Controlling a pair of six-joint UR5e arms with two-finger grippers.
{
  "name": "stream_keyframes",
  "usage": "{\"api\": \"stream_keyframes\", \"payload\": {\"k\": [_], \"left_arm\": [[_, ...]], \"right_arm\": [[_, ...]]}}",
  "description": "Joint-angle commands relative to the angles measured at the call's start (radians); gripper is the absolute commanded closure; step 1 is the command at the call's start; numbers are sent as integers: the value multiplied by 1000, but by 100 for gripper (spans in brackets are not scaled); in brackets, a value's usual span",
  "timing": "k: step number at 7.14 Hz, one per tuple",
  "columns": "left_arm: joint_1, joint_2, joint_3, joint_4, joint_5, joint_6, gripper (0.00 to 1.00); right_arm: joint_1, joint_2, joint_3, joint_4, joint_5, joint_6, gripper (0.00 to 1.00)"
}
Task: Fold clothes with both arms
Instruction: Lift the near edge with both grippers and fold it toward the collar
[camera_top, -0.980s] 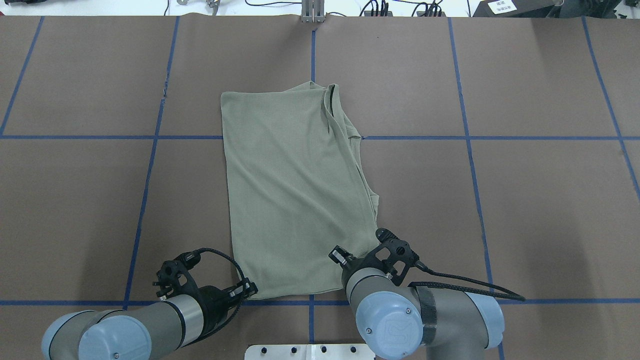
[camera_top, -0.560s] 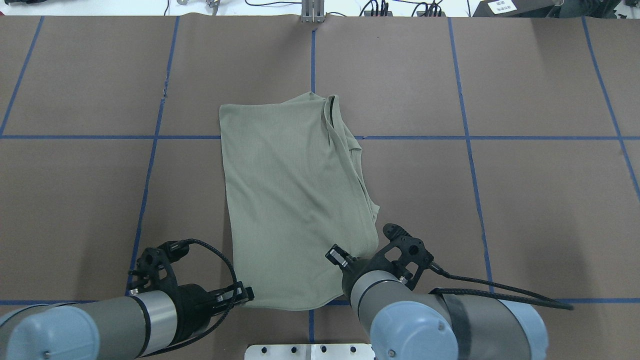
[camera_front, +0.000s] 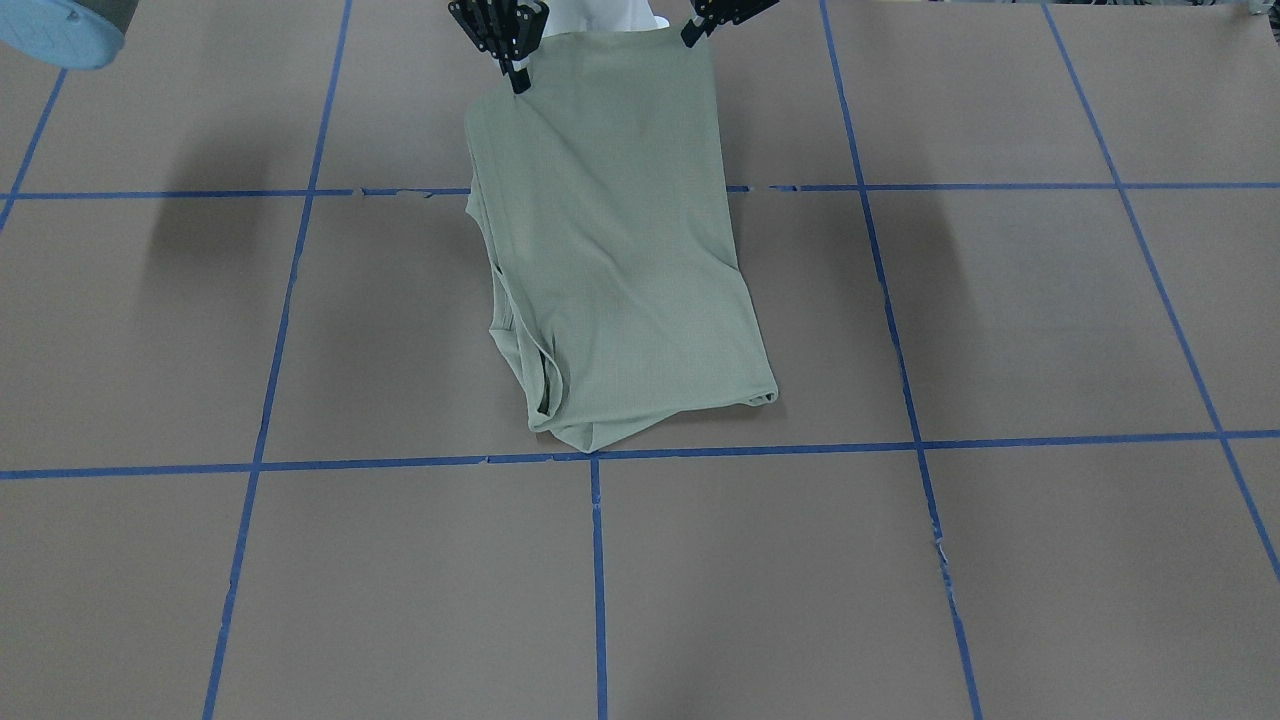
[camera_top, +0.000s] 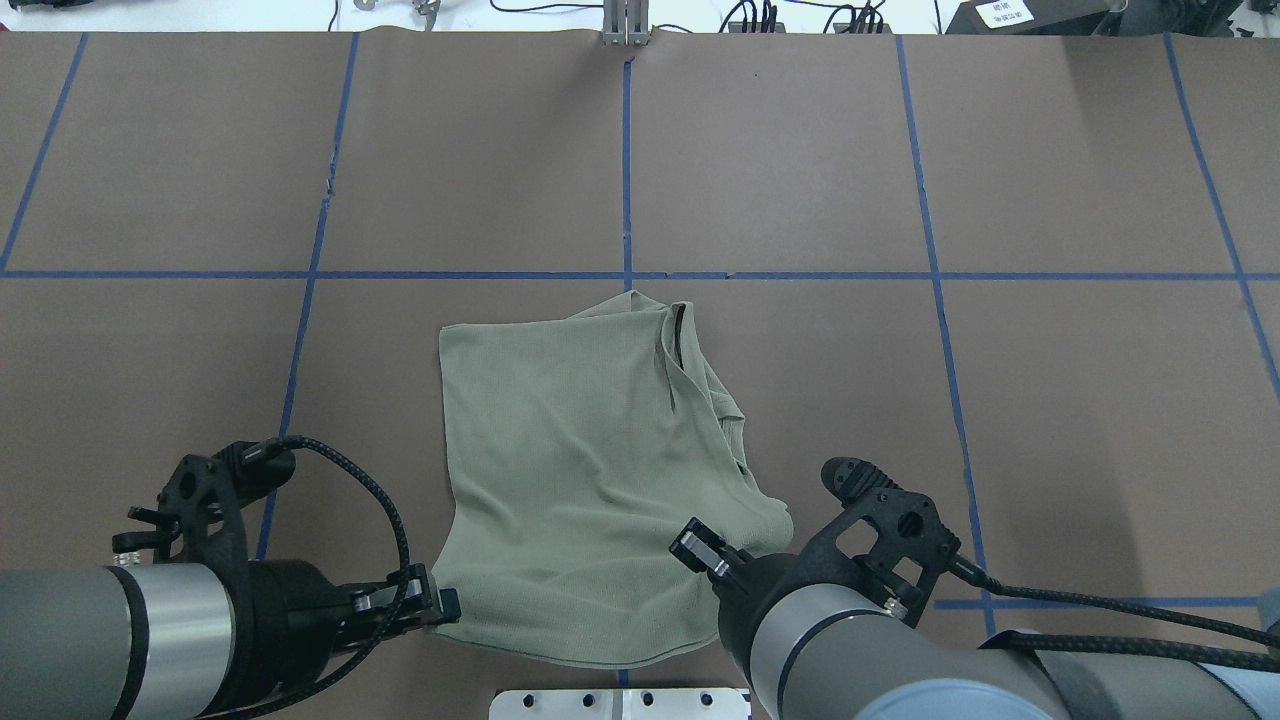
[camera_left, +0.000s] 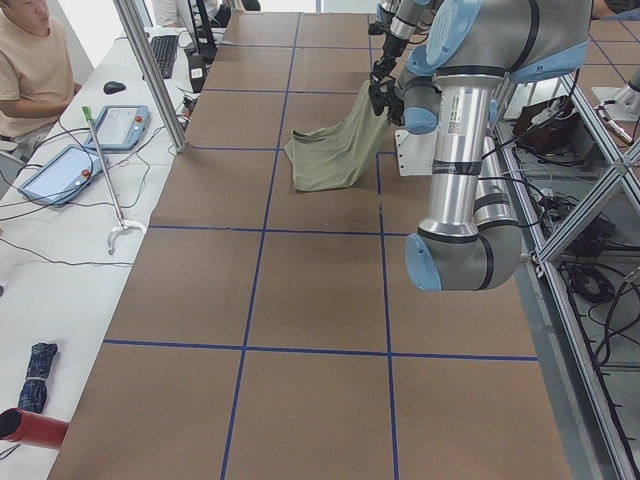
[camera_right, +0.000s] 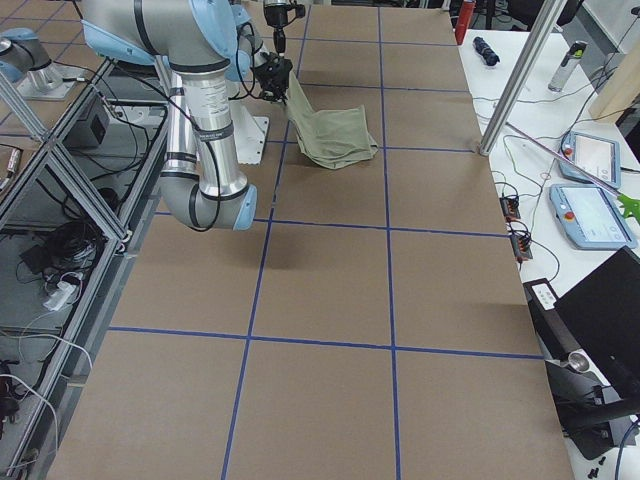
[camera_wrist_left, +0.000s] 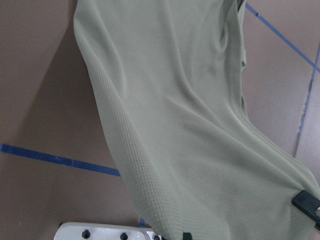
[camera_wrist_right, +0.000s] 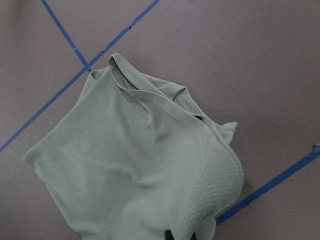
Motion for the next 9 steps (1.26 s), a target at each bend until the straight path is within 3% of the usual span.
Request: {"api": "stream_keyframes", "payload": {"k": [1,3,4,6,9], "left_arm": [[-81,-102,151,8,-2,79,100],[-193,-181,274,8,-10,187,100],[-254,-182,290,9,-13,249,100],[-313,-193,342,9,-14,280,100],[-317,-267,506,-6,-7,295,100]], "right_arm": [[76,61,-142,53,-2,-34,100],[195,69,-311,263,5,-132,100],[235,74,-365,302,14,-155,100],[289,158,-495,312,33,-180,100],[313,223,-622,336,47,-196,100]]}}
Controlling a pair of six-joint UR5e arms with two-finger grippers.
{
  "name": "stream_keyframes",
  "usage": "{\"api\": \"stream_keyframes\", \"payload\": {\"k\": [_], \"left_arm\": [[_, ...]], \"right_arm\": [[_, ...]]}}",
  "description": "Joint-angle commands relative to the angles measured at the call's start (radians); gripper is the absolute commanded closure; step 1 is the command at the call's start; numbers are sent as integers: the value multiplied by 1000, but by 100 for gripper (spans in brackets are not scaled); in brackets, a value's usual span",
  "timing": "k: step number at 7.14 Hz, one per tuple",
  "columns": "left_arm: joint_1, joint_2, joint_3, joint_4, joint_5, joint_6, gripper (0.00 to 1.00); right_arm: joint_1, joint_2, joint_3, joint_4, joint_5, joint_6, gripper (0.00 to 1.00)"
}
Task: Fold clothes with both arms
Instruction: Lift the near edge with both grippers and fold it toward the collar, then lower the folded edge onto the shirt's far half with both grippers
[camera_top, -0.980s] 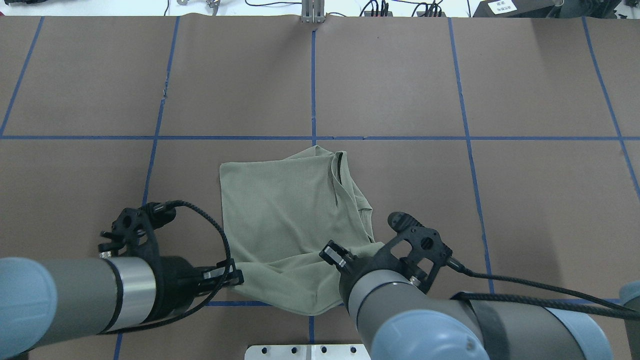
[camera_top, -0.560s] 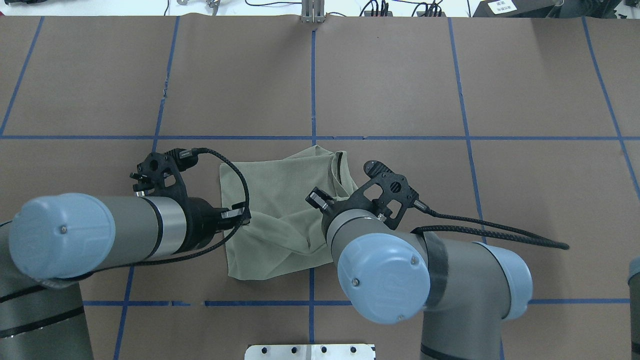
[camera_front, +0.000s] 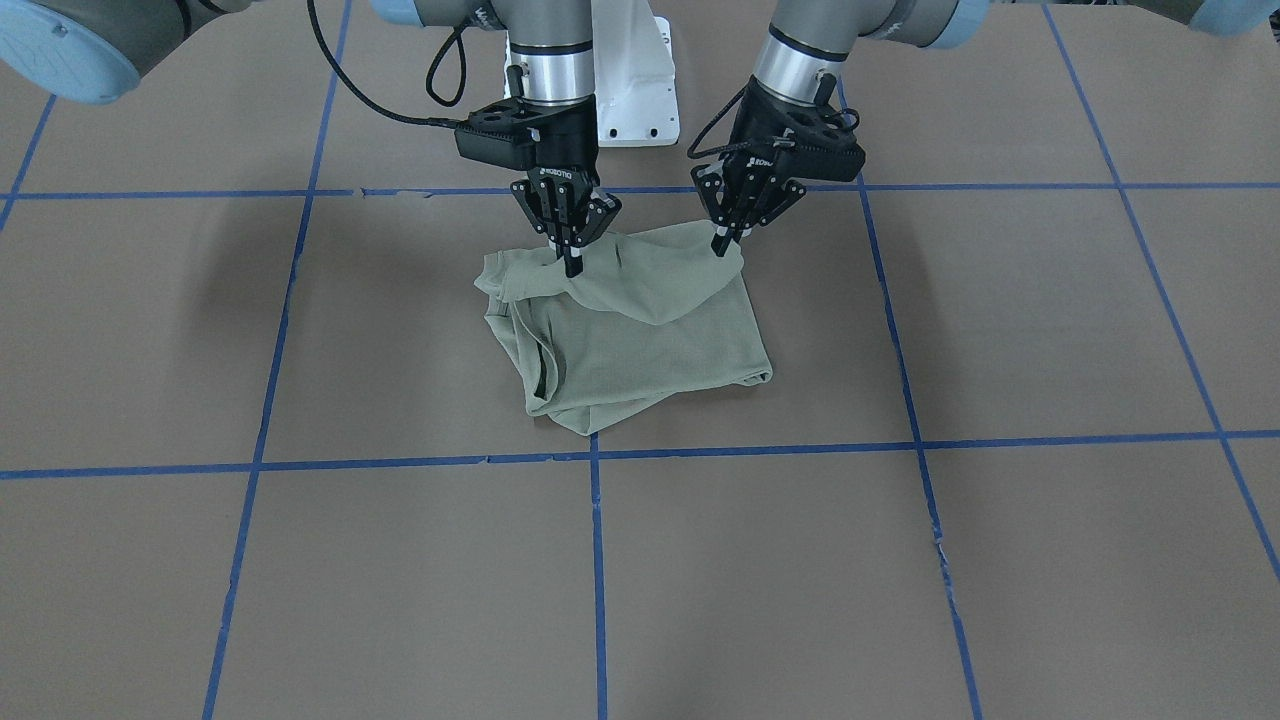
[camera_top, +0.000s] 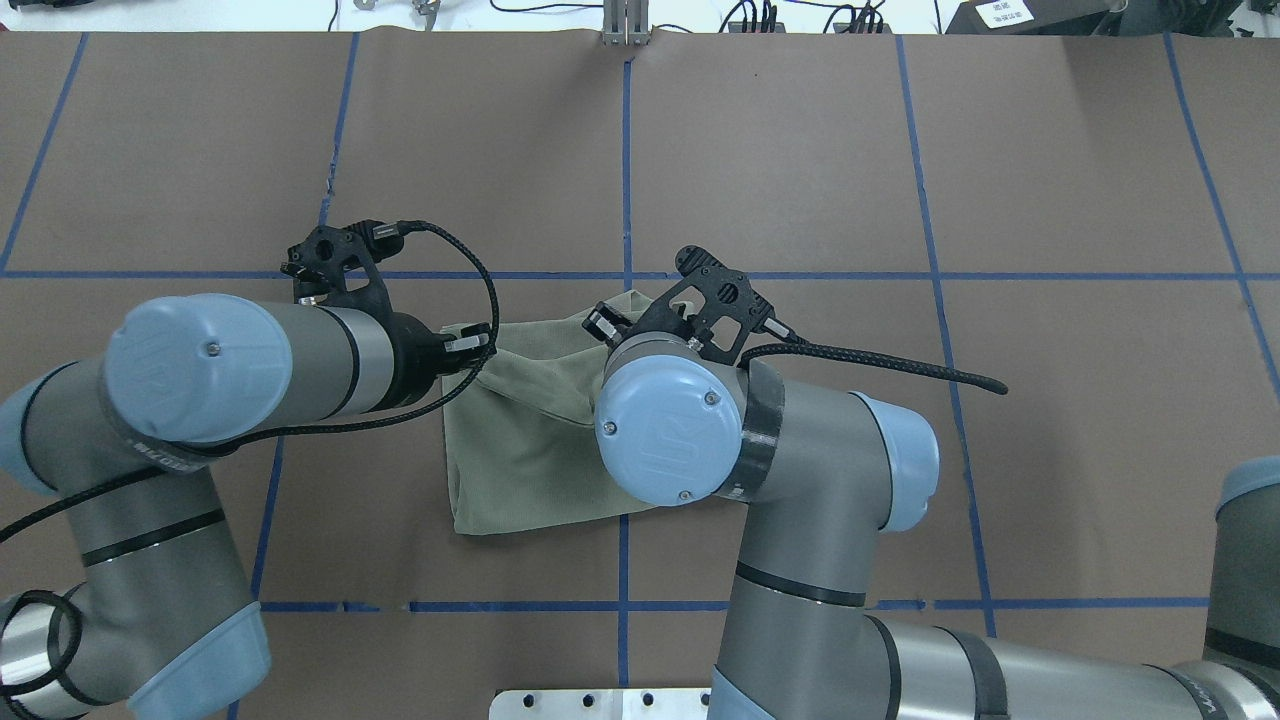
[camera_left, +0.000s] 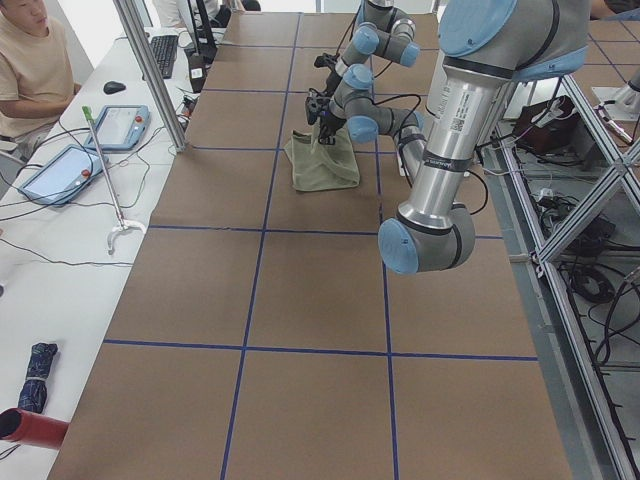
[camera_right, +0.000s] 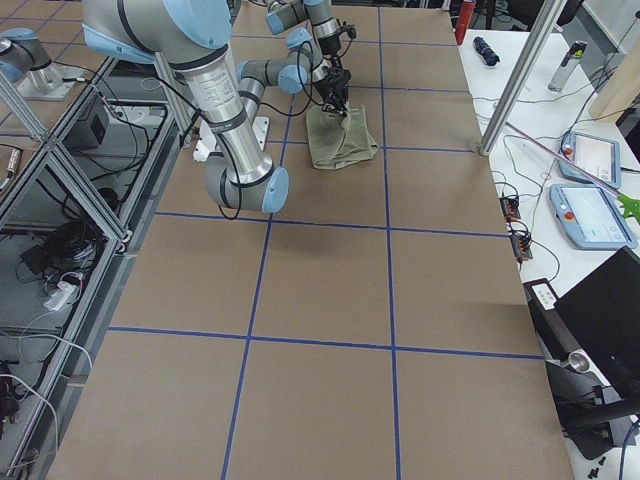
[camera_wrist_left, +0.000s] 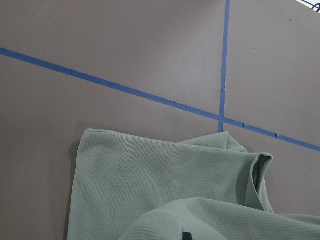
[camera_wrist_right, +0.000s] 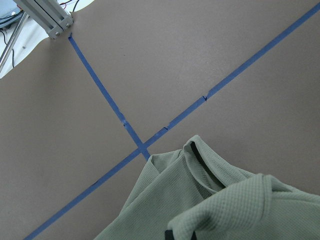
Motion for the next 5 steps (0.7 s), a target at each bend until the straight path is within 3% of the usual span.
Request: {"api": "stream_keyframes", "payload": {"k": [1,2,5], "left_arm": [[0,-24,85,-23,2,3,100],[0,-23,113,-50,4,3,100],[-12,-20,150,-89,5,8,100]], "right_arm": [[23,25,-140,138,2,-28,100],[35,25,-197,220,7,-60,100],[53,25,-230,224,22,-74,100]]}}
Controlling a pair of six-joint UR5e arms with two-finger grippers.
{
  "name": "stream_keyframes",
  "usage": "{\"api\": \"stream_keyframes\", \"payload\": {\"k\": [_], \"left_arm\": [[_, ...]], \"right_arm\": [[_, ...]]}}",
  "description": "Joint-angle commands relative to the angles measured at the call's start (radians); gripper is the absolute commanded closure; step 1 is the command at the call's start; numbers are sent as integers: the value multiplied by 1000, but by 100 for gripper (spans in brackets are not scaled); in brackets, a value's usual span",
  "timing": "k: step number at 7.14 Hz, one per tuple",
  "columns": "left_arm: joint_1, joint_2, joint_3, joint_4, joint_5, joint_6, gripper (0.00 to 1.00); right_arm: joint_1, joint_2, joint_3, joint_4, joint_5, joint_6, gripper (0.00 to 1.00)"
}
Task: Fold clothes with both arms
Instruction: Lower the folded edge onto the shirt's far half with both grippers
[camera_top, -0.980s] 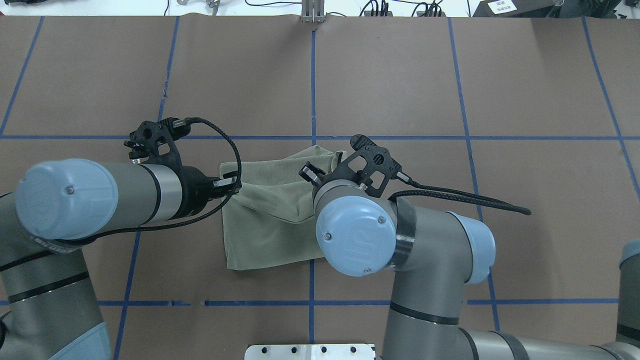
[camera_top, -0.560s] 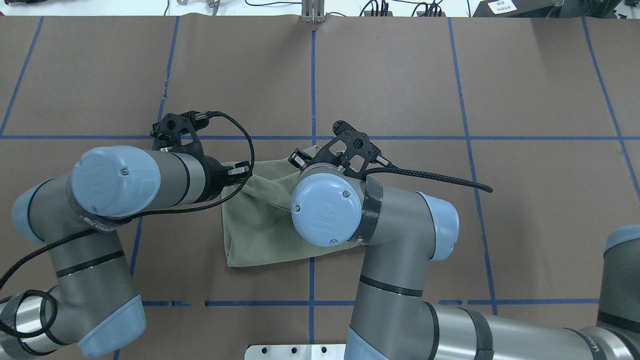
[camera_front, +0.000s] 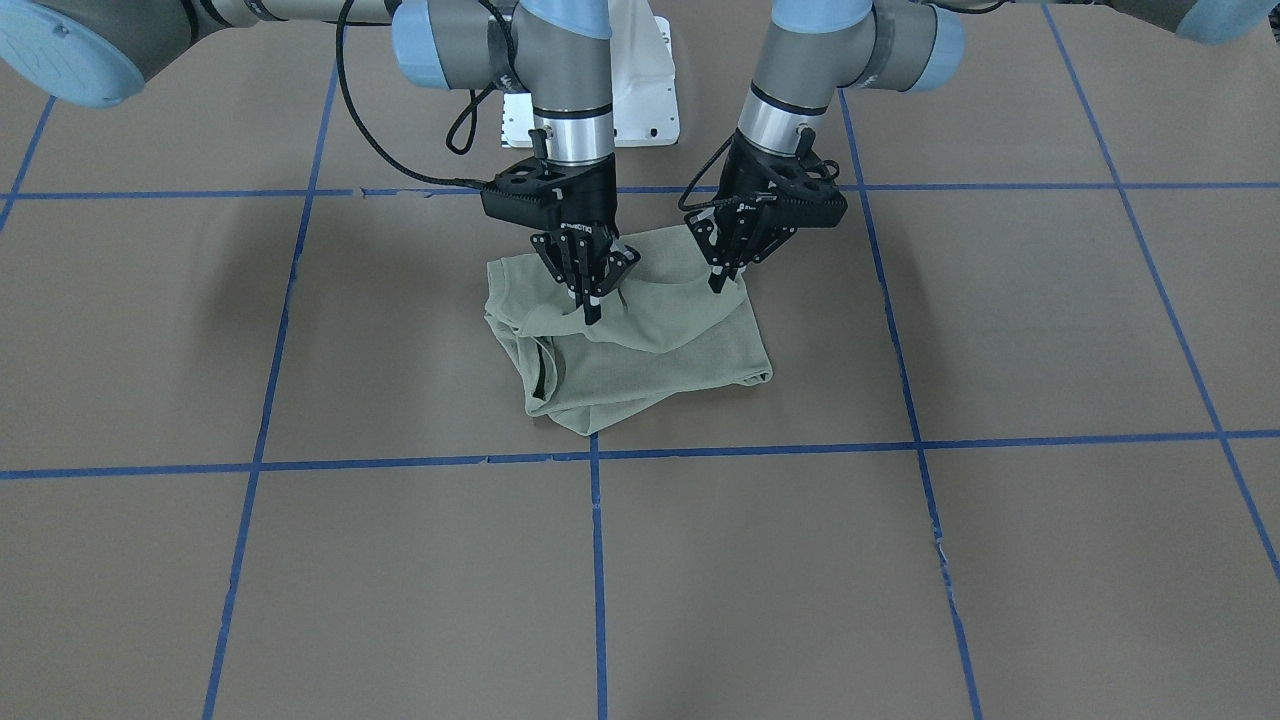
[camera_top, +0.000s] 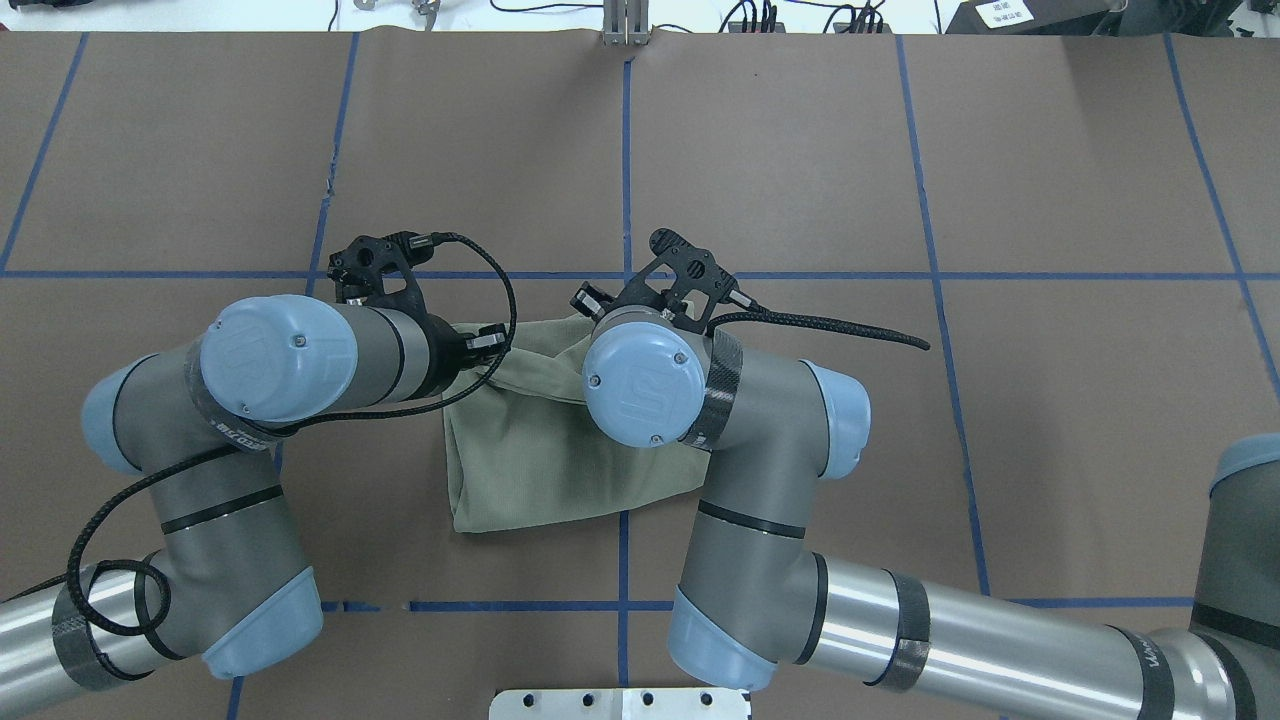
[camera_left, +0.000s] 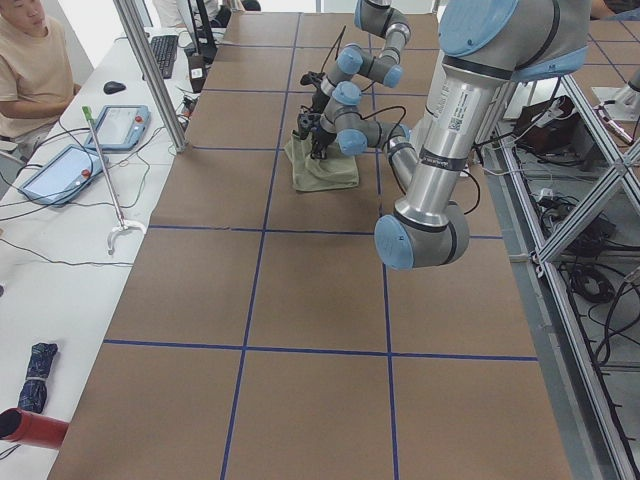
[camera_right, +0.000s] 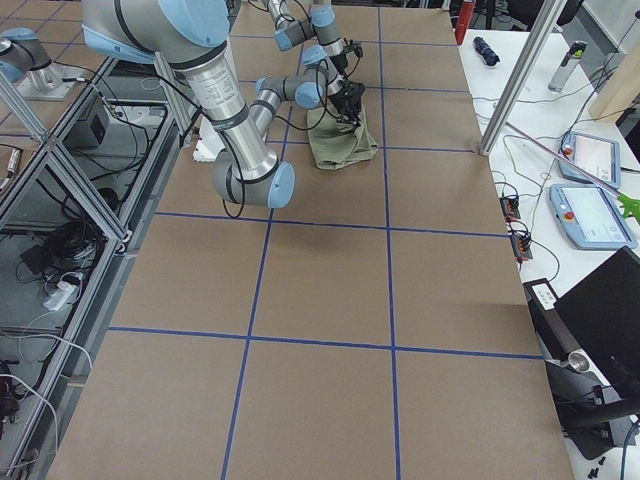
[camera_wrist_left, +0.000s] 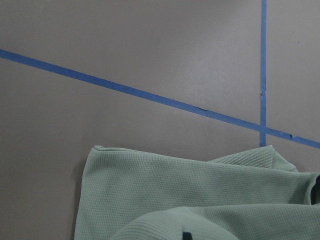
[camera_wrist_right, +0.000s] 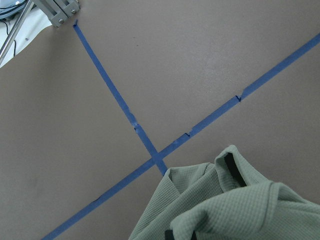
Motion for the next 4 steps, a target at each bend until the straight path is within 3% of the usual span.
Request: {"api": "stream_keyframes", "payload": {"k": [1,4], "left_arm": [[-7,1,15,-7,1,1,100],[-7,1,37,-9,1,3,100]], "right_arm": [[16,0,-33,8,4,-7,100],[25,2,-67,10,6,-17,100]]}}
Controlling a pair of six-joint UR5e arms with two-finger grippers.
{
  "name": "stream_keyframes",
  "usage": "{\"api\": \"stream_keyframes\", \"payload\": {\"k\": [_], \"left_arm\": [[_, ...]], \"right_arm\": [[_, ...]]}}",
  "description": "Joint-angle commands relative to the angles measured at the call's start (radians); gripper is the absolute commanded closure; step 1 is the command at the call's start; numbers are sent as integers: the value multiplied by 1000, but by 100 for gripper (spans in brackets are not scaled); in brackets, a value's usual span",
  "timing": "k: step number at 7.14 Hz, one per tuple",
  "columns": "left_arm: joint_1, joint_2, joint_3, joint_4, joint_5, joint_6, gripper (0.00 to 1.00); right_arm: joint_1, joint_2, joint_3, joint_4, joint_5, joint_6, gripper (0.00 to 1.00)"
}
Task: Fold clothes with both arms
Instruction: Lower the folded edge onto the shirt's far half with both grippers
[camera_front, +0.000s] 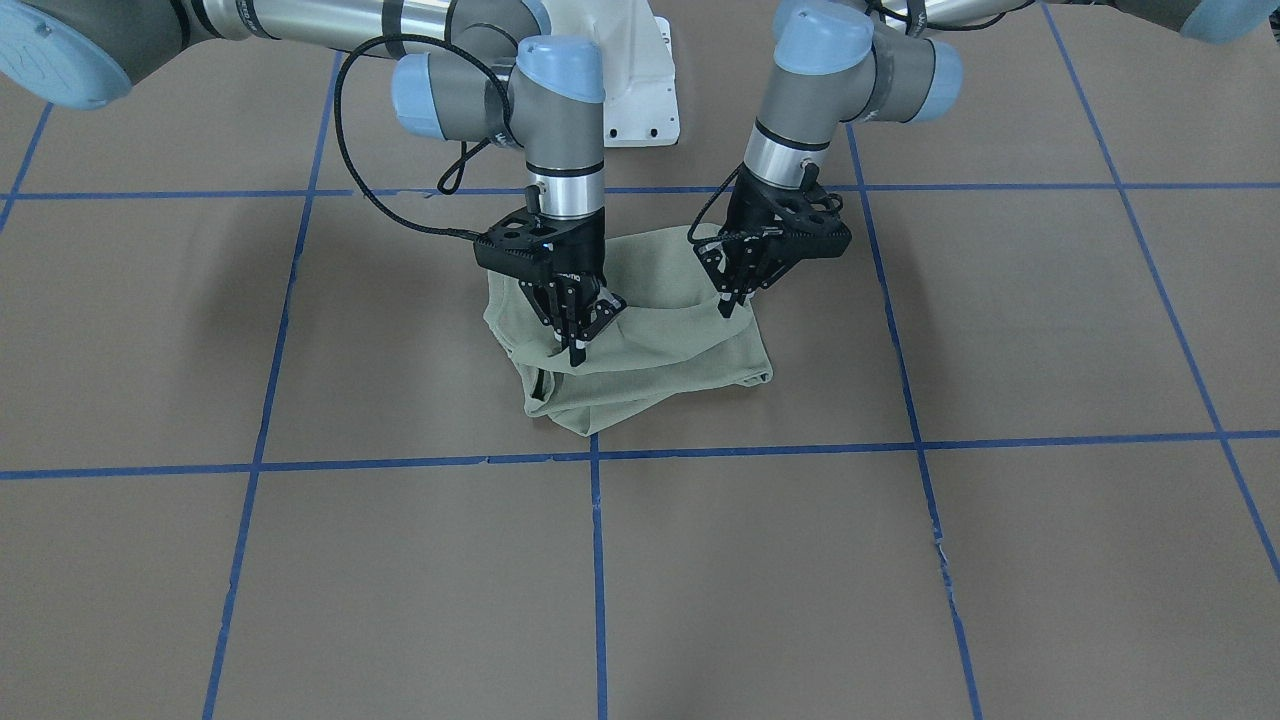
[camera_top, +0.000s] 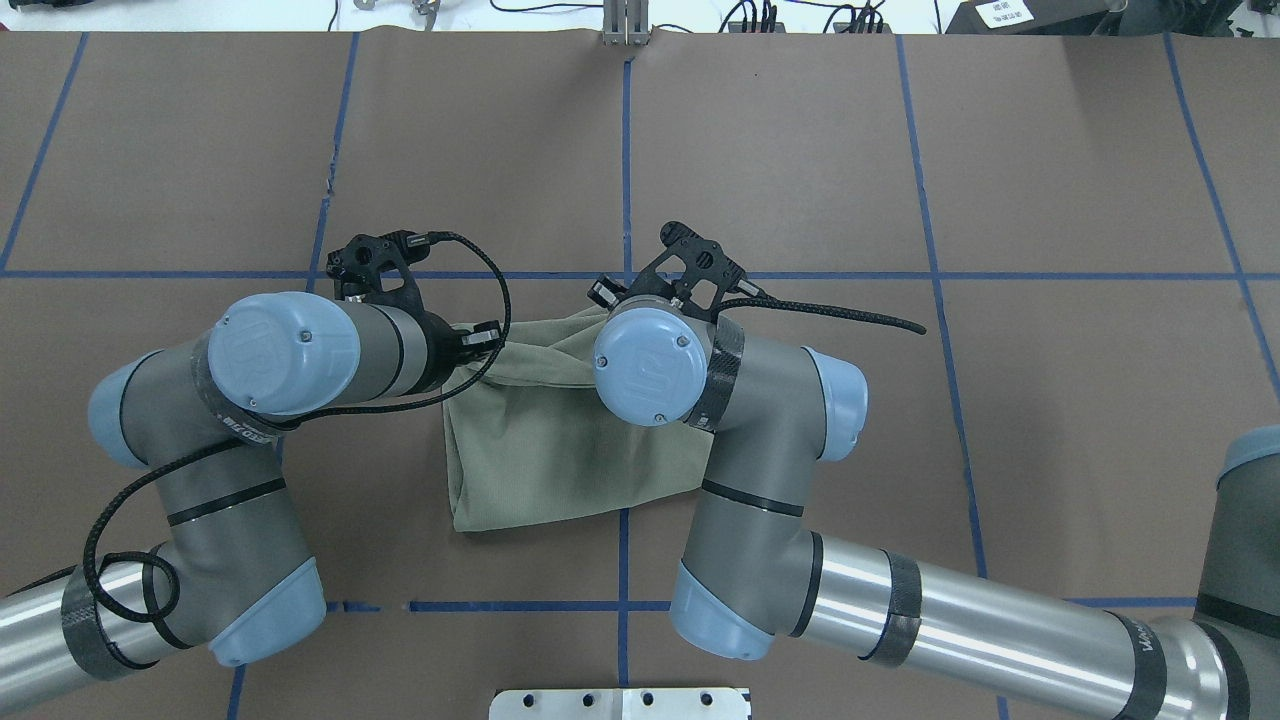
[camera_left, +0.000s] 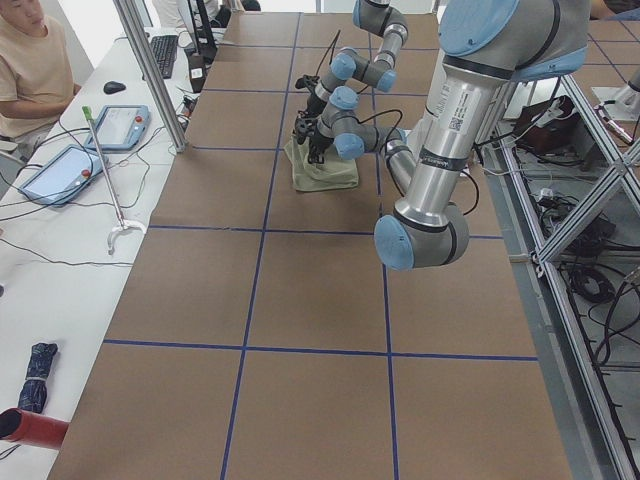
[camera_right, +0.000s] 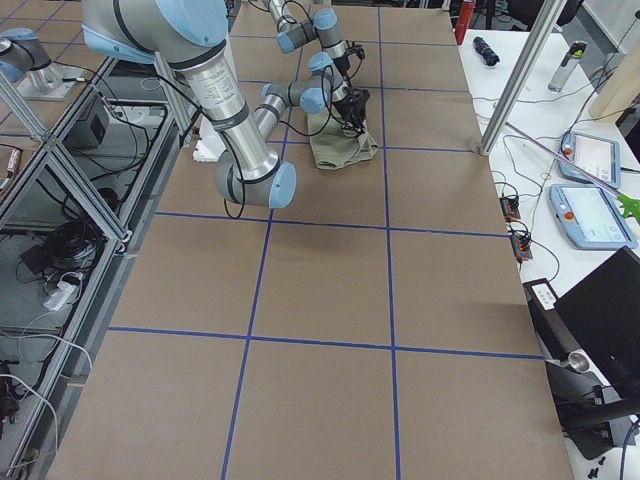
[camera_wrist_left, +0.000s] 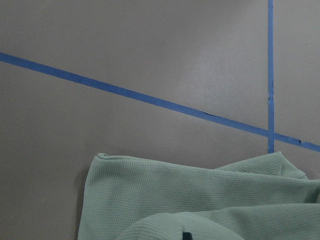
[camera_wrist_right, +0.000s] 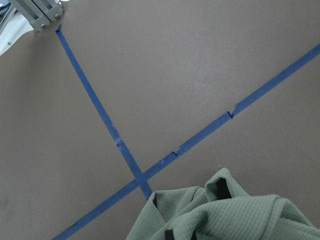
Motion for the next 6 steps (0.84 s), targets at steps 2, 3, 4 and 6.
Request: {"api": "stream_keyframes", "payload": {"k": [2,3,4,6], "left_arm": [[-3,0,5,-1,-1,1,100],[-8,0,5,-1,-1,29,100],[-12,0,5,-1,-1,39,100],[-28,2,10,-3,-4,42,100]], "right_arm": [[7,39,-61,-1,-1,-8,47],[8,45,-71,-1,-1,-8,47],[8,46,-73,-1,-1,-6,47],[25,58,-62,-1,29,-59,24]]}}
